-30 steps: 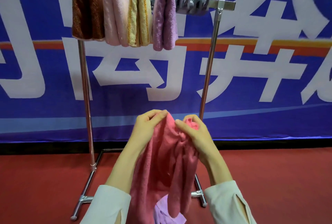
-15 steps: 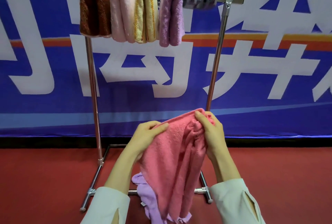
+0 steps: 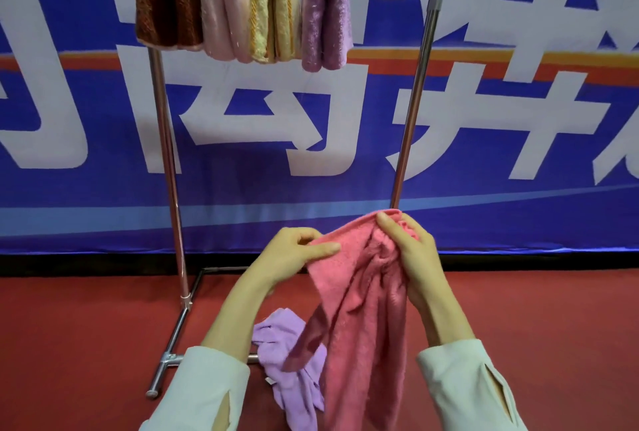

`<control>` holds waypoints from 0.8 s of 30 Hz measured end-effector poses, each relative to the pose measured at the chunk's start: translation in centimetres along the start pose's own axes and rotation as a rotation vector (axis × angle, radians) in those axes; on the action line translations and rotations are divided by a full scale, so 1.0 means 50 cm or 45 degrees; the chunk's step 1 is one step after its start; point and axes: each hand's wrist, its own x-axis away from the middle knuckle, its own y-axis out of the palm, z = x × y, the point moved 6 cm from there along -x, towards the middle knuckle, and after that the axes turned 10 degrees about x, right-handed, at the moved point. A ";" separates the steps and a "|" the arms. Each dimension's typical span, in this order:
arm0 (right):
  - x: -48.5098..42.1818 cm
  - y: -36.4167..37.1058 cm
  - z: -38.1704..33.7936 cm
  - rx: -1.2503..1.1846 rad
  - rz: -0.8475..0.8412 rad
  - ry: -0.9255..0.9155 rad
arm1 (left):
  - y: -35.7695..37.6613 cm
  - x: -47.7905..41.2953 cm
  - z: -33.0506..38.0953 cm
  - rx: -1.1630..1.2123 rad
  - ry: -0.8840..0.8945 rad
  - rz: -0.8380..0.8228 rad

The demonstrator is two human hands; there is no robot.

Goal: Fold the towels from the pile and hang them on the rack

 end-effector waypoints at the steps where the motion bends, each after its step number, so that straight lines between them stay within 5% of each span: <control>1: -0.002 -0.007 0.000 -0.012 0.035 -0.008 | -0.007 0.001 -0.005 0.038 0.004 0.036; 6: -0.007 0.013 0.012 0.189 0.020 -0.029 | -0.009 -0.002 -0.004 0.458 0.106 0.373; 12: -0.001 0.033 0.023 0.546 0.284 0.013 | 0.062 0.007 0.001 0.106 0.305 0.452; 16: -0.011 0.043 0.033 0.245 0.278 0.309 | 0.043 0.001 -0.019 0.366 0.198 0.554; 20: -0.021 0.048 0.045 0.150 0.202 0.277 | 0.028 -0.009 -0.054 0.682 0.001 0.598; 24: -0.015 0.052 0.067 0.195 0.088 0.230 | 0.049 -0.012 -0.049 0.670 -0.027 0.405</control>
